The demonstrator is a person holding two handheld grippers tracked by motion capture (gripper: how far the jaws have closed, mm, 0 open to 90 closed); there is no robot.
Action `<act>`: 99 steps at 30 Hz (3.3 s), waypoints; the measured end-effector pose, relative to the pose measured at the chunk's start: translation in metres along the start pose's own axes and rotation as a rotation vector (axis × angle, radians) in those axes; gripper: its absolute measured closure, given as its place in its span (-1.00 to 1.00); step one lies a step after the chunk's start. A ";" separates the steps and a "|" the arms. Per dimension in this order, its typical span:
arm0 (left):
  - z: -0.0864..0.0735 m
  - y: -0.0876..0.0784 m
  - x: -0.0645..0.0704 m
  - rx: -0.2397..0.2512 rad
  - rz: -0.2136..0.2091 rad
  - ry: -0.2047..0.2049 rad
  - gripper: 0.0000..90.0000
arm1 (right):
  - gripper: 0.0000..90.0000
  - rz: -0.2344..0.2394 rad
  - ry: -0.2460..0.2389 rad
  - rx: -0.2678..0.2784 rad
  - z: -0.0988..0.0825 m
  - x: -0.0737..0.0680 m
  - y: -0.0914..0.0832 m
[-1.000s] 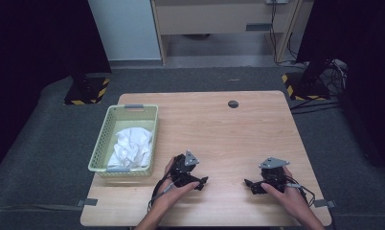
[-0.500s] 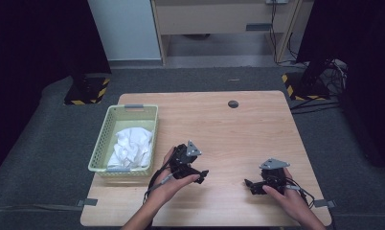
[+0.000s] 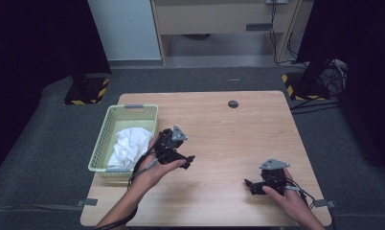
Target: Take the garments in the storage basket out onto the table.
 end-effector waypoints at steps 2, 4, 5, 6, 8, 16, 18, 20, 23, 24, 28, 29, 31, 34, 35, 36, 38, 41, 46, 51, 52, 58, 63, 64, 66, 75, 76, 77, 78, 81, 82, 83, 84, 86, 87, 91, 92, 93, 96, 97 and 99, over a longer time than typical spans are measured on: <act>0.001 -0.005 -0.009 -0.005 0.013 -0.002 -0.88 | -0.99 -0.002 0.003 -0.001 0.000 0.000 0.000; 0.002 -0.009 -0.019 -0.008 0.028 -0.006 -0.88 | -0.99 -0.005 0.008 -0.003 0.000 -0.001 0.000; 0.002 -0.011 -0.024 -0.004 0.033 -0.013 -0.88 | -0.99 -0.005 0.009 -0.003 0.000 -0.001 0.000; 0.002 -0.012 -0.030 -0.007 0.042 -0.020 -0.88 | -0.99 -0.007 0.010 -0.004 0.000 -0.001 -0.001; 0.001 -0.014 -0.040 -0.011 0.053 -0.026 -0.88 | -0.99 -0.010 0.013 -0.004 -0.001 -0.001 -0.001; -0.001 -0.026 -0.075 -0.029 0.110 -0.044 -0.89 | -0.99 -0.014 0.017 -0.004 -0.001 -0.002 -0.001; -0.001 -0.030 -0.084 -0.027 0.119 -0.059 -0.89 | -0.99 -0.015 0.018 -0.004 -0.001 -0.002 -0.001; -0.001 -0.033 -0.091 -0.014 0.126 -0.081 -0.89 | -0.99 -0.015 0.018 -0.004 -0.001 -0.002 -0.001; -0.003 -0.037 -0.101 -0.006 0.133 -0.105 -0.89 | -0.99 -0.016 0.019 -0.005 -0.001 -0.002 -0.001; -0.005 -0.037 -0.104 -0.015 0.135 -0.108 -0.89 | -0.99 -0.016 0.020 -0.006 -0.001 -0.002 -0.001; -0.012 -0.036 -0.116 -0.038 0.148 -0.122 -0.90 | -0.99 -0.016 0.020 -0.006 -0.001 -0.002 -0.002; -0.013 -0.036 -0.118 -0.034 0.149 -0.132 -0.90 | -0.99 -0.016 0.020 -0.006 -0.001 -0.002 -0.002; -0.016 -0.034 -0.125 -0.032 0.152 -0.152 -0.90 | -0.99 -0.016 0.020 -0.005 -0.001 -0.002 -0.002; -0.021 -0.031 -0.136 -0.045 0.164 -0.169 -0.90 | -0.99 -0.017 0.019 -0.005 -0.001 -0.002 -0.002; -0.022 -0.030 -0.140 -0.045 0.170 -0.171 -0.90 | -0.99 -0.017 0.019 -0.005 -0.001 -0.002 -0.002; -0.024 -0.030 -0.144 -0.045 0.179 -0.174 -0.90 | -0.99 -0.017 0.019 -0.005 -0.001 -0.002 -0.002; -0.027 -0.029 -0.152 -0.038 0.186 -0.199 -0.90 | -0.99 -0.017 0.019 -0.005 -0.001 -0.002 -0.002; -0.032 -0.026 -0.164 -0.050 0.193 -0.214 -0.90 | -0.99 -0.017 0.019 -0.005 -0.001 -0.002 -0.002; -0.044 -0.015 -0.178 -0.087 0.194 -0.227 -0.90 | -0.99 -0.018 0.019 -0.005 -0.001 -0.002 -0.002; -0.059 0.005 -0.192 -0.132 0.198 -0.249 -0.90 | -0.99 -0.019 0.019 -0.004 -0.001 -0.002 -0.002; -0.061 0.008 -0.193 -0.135 0.192 -0.261 -0.90 | -0.99 -0.018 0.019 -0.004 -0.001 -0.002 -0.002; -0.067 0.024 -0.192 -0.174 0.128 -0.274 -0.90 | -0.99 -0.018 0.018 -0.004 -0.001 -0.002 -0.002; -0.068 0.028 -0.183 -0.192 0.045 -0.267 -0.89 | -0.99 -0.019 0.019 -0.004 -0.001 -0.002 -0.002; -0.068 0.028 -0.183 -0.192 0.045 -0.267 -0.89 | -0.99 -0.019 0.019 -0.004 -0.001 -0.002 -0.002; -0.069 0.029 -0.182 -0.192 0.018 -0.269 -0.89 | -0.99 -0.020 0.021 -0.004 -0.001 -0.002 -0.002; -0.079 0.045 -0.183 -0.218 0.034 -0.234 -0.91 | -0.99 -0.014 0.021 -0.007 -0.002 -0.003 -0.002; -0.079 0.047 -0.183 -0.220 0.036 -0.231 -0.90 | -0.99 -0.014 0.021 -0.007 -0.002 -0.003 -0.002; -0.080 0.048 -0.183 -0.218 0.035 -0.234 -0.91 | -0.99 -0.014 0.021 -0.007 -0.002 -0.003 -0.002; -0.080 0.050 -0.184 -0.220 0.037 -0.232 -0.91 | -0.99 -0.014 0.022 -0.006 -0.002 -0.003 -0.002; -0.080 0.054 -0.185 -0.219 0.038 -0.233 -0.96 | -0.99 -0.014 0.021 -0.005 -0.002 -0.004 -0.002; -0.081 0.055 -0.185 -0.220 0.040 -0.228 -0.98 | -0.99 -0.013 0.021 -0.004 -0.002 -0.004 -0.002; -0.081 0.056 -0.185 -0.222 0.043 -0.223 -0.99 | -0.99 -0.013 0.020 -0.004 -0.002 -0.004 -0.002; -0.081 0.057 -0.185 -0.222 0.045 -0.217 -0.99 | -0.99 -0.014 0.019 -0.004 -0.002 -0.004 -0.002; -0.082 0.058 -0.185 -0.225 0.042 -0.215 -0.99 | -0.99 -0.012 0.019 -0.004 -0.002 -0.004 -0.002; -0.082 0.058 -0.185 -0.225 0.042 -0.215 -0.99 | -0.99 -0.012 0.019 -0.004 -0.002 -0.004 -0.002; -0.084 0.059 -0.183 -0.241 0.060 -0.172 -1.00 | -0.99 -0.012 0.020 -0.004 -0.002 -0.004 -0.002; -0.084 0.060 -0.183 -0.242 0.065 -0.169 -1.00 | -0.99 -0.012 0.019 -0.004 -0.002 -0.004 -0.002; -0.084 0.060 -0.182 -0.244 0.068 -0.167 -1.00 | -0.99 -0.012 0.019 -0.004 -0.002 -0.004 -0.003; -0.084 0.060 -0.182 -0.239 0.071 -0.168 -1.00 | -0.99 -0.012 0.019 -0.004 -0.002 -0.004 -0.003; -0.085 0.060 -0.181 -0.239 0.071 -0.167 -1.00 | -0.99 -0.012 0.019 -0.004 -0.002 -0.004 -0.003; -0.085 0.059 -0.181 -0.235 0.071 -0.163 -1.00 | -0.99 -0.012 0.019 -0.004 -0.002 -0.004 -0.003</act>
Point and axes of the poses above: each handheld gripper's, and its own axes: y roughly forward along the jaws, z roughly out of its top, x roughly to its right, the point moved 5 cm from there along y, roughly forward along the jaws, and after that the axes turned 14 degrees about -y, right-handed, at the moved point
